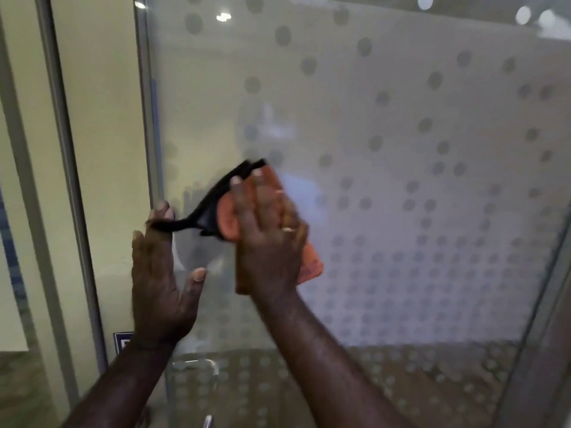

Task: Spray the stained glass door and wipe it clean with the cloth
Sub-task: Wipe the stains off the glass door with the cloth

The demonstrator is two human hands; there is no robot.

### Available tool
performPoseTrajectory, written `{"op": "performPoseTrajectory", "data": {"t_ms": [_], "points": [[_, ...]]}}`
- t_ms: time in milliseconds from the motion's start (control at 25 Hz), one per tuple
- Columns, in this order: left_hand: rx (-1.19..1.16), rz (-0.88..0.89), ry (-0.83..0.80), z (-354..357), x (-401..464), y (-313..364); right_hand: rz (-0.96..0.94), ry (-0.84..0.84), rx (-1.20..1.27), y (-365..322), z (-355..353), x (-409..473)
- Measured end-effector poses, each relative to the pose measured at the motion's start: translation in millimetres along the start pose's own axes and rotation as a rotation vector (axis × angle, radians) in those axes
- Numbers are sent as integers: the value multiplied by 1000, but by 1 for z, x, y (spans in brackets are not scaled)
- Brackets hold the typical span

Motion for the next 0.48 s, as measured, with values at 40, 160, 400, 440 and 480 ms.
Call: {"op": "performPoseTrajectory", "data": {"t_ms": [40,160,400,440,480], "points": [[-4,-5,-11,2,-2,1,87,36,-31,24,-4,3],[-17,-49,-48,8,-8,5,335,38,-69,89,-12,-16],[-34,-65,-112,16,-28,18,424,-100,75,78,-8,-82],[-42,-71,-123,16,-32,20,351,-132,105,68,-7,-88],[-55,-84,-137,14,-34,22,269,-164,137,59,-6,-92]]}}
Point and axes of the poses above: each hand's wrist, its own x-axis towards the middle knuckle, its own z-axis out of the palm, y = z × x, the point moved 5 cm from there along x, towards the middle knuckle, and after that the axes turned 8 degrees about -x, right-handed, at the moved point
